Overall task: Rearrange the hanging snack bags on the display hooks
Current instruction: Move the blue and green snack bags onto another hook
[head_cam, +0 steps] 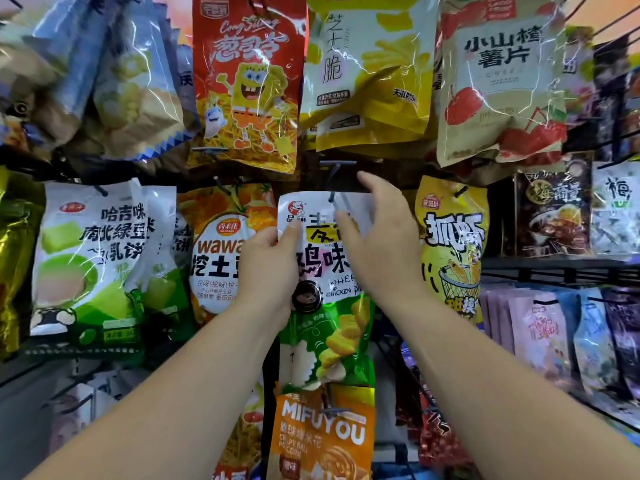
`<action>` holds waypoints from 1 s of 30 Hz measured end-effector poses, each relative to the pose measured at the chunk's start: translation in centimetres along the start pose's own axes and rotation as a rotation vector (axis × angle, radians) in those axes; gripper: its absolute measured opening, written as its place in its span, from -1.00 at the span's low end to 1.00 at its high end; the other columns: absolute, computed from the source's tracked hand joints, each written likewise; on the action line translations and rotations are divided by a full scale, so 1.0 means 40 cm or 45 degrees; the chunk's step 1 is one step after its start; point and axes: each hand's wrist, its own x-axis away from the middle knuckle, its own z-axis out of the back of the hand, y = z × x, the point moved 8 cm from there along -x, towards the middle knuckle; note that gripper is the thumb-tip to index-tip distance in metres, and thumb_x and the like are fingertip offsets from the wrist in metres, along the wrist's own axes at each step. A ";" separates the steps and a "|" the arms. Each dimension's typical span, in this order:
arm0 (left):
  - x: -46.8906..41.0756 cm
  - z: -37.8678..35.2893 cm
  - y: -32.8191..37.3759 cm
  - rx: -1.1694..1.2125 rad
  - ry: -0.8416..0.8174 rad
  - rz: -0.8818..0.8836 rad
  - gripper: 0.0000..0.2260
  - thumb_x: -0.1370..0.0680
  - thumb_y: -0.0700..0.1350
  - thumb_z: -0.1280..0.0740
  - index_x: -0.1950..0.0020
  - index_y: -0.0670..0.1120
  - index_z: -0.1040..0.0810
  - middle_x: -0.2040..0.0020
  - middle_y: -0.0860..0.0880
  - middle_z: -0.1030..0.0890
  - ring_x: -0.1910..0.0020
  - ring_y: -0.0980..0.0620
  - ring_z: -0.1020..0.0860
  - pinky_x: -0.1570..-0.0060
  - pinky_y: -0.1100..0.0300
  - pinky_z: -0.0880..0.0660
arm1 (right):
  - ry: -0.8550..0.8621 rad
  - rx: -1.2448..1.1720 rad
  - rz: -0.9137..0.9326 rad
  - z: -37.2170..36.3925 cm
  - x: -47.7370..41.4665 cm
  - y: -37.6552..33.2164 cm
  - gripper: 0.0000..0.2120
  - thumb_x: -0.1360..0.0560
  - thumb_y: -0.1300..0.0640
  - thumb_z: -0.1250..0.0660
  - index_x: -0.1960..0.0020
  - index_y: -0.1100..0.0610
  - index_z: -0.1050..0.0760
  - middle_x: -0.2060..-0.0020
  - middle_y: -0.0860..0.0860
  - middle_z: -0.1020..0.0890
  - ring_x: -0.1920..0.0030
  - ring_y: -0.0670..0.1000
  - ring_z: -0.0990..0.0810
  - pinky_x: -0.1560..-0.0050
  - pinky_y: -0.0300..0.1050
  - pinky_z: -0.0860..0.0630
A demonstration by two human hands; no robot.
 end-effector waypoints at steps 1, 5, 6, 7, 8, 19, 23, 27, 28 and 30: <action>0.003 0.011 -0.002 -0.093 -0.001 -0.056 -0.62 -0.67 0.05 -0.34 0.10 -0.27 -0.52 0.24 -0.18 -0.69 0.23 -0.13 -0.71 0.27 0.01 -0.67 | -0.011 0.086 0.156 -0.010 0.032 -0.015 -0.51 -0.62 0.02 -0.38 -0.52 0.08 -0.41 -0.51 0.08 -0.42 -0.55 0.09 -0.34 -0.49 -0.11 -0.26; 0.055 0.082 0.000 -0.478 0.021 -0.265 -0.96 -0.66 -0.01 -0.37 -0.09 0.11 -0.60 0.10 0.18 -0.69 0.08 0.22 -0.66 0.02 0.20 -0.59 | -0.120 0.464 0.567 -0.077 0.137 -0.009 -0.49 -0.60 -0.13 -0.27 -0.51 -0.02 -0.44 -0.64 0.11 -0.23 -0.66 0.23 -0.10 -0.60 0.25 -0.05; 0.073 0.104 0.005 -0.557 0.028 -0.329 -0.89 -0.65 -0.02 -0.38 -0.18 0.11 -0.59 0.02 0.18 -0.69 0.01 0.21 -0.65 -0.02 0.21 -0.57 | -0.178 0.518 0.582 -0.096 0.146 0.000 -0.46 -0.60 -0.18 -0.24 -0.54 -0.06 -0.41 -0.65 0.11 -0.20 -0.66 0.23 -0.07 -0.61 0.26 0.00; 0.088 0.126 0.009 -0.651 0.030 -0.417 -0.85 -0.65 -0.04 -0.38 -0.22 0.08 -0.60 -0.02 0.19 -0.67 -0.02 0.22 -0.63 -0.02 0.25 -0.54 | -0.235 0.570 0.577 -0.114 0.148 0.011 -0.42 -0.60 -0.23 -0.20 -0.57 -0.09 -0.35 -0.67 0.10 -0.16 -0.67 0.23 -0.03 -0.61 0.28 0.05; 0.106 0.146 0.022 -0.763 0.042 -0.539 -0.85 -0.65 -0.07 -0.39 -0.22 0.03 -0.61 -0.03 0.17 -0.65 -0.02 0.20 -0.61 -0.02 0.26 -0.52 | -0.289 0.617 0.560 -0.131 0.145 0.020 -0.39 -0.59 -0.27 -0.18 -0.60 -0.11 -0.30 -0.68 0.09 -0.12 -0.67 0.23 0.01 -0.61 0.30 0.08; 0.161 0.303 -0.101 -1.739 -0.110 -1.053 -0.68 -0.60 -0.01 -0.26 -0.06 -0.21 -0.70 -0.07 -0.15 -0.68 -0.05 -0.23 -0.59 -0.09 -0.03 -0.45 | -0.666 0.826 0.225 -0.259 0.105 0.121 -0.26 -0.61 -0.39 -0.06 -0.67 -0.23 0.15 -0.67 -0.01 0.31 -0.66 0.20 0.30 -0.58 0.46 0.18; 0.195 0.322 -0.130 -1.687 -0.185 -1.101 -0.71 -0.63 -0.05 -0.25 0.00 -0.21 -0.69 -0.01 -0.13 -0.67 0.00 -0.19 -0.58 -0.04 0.04 -0.45 | -0.734 0.785 0.120 -0.272 0.134 0.125 -0.24 -0.63 -0.38 -0.07 -0.68 -0.19 0.21 -0.67 0.03 0.30 -0.67 0.20 0.27 -0.59 0.42 0.17; 0.225 0.361 -0.160 -1.610 -0.231 -1.050 -0.75 -0.64 -0.08 -0.27 -0.04 -0.20 -0.68 -0.05 -0.12 -0.66 -0.05 -0.19 -0.59 -0.06 0.01 -0.49 | -0.692 0.687 0.075 -0.251 0.183 0.070 -0.26 -0.62 -0.35 -0.13 -0.68 -0.16 0.07 -0.69 0.08 0.18 -0.68 0.17 0.21 -0.61 0.34 0.17; 0.237 0.374 -0.164 -1.587 -0.228 -1.040 -0.76 -0.63 -0.09 -0.29 -0.05 -0.21 -0.68 -0.08 -0.13 -0.66 -0.06 -0.19 -0.59 -0.08 0.02 -0.49 | -0.648 0.648 0.085 -0.243 0.200 0.047 -0.28 -0.62 -0.32 -0.17 -0.68 -0.14 -0.02 -0.69 0.09 0.11 -0.68 0.18 0.16 -0.63 0.32 0.14; 0.269 0.413 -0.172 -1.553 -0.183 -1.027 -0.79 -0.61 -0.12 -0.32 -0.06 -0.22 -0.69 -0.13 -0.16 -0.66 -0.11 -0.20 -0.59 -0.15 0.03 -0.47 | -0.510 0.500 0.153 -0.224 0.248 -0.013 -0.38 -0.62 -0.23 -0.27 -0.60 -0.03 -0.29 -0.66 0.14 -0.14 -0.67 0.20 -0.03 -0.63 0.29 -0.02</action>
